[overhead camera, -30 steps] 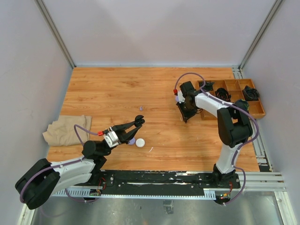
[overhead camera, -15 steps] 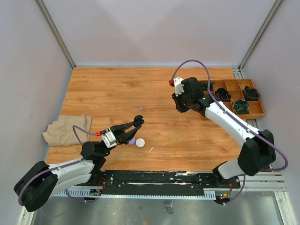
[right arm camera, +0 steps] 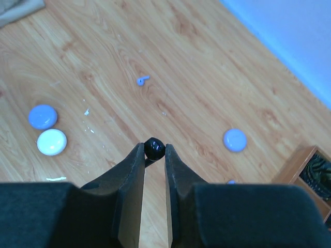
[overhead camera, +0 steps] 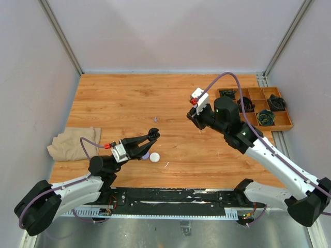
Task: Insert the wireless bluetooth earbuds into the charging case
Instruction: Pick up the earbud from the center of the board.
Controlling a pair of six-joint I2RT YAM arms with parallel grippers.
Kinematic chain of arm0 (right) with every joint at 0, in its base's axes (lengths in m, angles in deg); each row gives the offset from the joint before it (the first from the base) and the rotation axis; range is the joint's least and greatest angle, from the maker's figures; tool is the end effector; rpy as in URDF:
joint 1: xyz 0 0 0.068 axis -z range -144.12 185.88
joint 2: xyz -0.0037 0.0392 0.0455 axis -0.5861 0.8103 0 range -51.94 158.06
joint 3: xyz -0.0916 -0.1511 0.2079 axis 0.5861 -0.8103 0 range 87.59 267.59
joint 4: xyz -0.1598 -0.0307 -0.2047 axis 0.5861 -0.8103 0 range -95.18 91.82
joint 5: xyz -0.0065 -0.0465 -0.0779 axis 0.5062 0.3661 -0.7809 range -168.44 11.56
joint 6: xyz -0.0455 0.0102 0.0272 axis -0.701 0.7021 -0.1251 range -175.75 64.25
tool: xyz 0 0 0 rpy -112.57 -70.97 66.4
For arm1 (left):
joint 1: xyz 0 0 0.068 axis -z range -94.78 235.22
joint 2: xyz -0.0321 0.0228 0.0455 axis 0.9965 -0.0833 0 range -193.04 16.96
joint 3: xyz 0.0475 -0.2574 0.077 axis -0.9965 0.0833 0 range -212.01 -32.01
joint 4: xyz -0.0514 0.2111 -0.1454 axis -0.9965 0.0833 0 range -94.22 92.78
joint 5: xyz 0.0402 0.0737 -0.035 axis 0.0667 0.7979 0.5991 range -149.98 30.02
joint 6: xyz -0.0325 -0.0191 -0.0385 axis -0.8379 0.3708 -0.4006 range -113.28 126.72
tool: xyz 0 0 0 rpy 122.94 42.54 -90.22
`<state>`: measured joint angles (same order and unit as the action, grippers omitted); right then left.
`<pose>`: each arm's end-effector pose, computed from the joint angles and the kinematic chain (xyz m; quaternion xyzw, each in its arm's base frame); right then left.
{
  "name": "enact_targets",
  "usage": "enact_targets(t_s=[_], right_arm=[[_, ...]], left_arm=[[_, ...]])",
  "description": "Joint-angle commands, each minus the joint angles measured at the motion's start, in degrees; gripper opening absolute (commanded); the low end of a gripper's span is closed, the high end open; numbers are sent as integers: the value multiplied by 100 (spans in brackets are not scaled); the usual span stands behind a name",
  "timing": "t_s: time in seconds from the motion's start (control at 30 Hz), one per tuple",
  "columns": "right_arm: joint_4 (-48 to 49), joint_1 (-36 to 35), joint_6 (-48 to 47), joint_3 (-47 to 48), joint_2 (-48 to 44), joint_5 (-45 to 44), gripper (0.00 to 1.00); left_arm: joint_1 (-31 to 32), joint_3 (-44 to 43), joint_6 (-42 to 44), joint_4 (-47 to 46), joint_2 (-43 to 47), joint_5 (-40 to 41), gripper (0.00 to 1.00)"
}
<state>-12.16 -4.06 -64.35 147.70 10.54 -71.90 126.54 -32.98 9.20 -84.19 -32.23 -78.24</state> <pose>0.1893 0.1639 0.3667 -0.3596 0.7145 0.2057 0.5638 0.1031 -0.1055 0.2274 0.3079 0.3942 -0.3596 0.7877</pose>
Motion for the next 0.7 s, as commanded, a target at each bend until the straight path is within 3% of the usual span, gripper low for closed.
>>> enact_targets(t_s=[0.0,0.27,0.67], right_arm=[[706,-196,-320,-271,-380,403,10],[1953,-701,-451,-856,-915,912,10],[3123,-1560,-813,-1301,-997,1115,9]], left_arm=[[-19,-229,-139,-95,46,-175,0],[-19,-316,-251,-291,-97,-366,0],[-19,-360,-612,-516,-170,-319,0]])
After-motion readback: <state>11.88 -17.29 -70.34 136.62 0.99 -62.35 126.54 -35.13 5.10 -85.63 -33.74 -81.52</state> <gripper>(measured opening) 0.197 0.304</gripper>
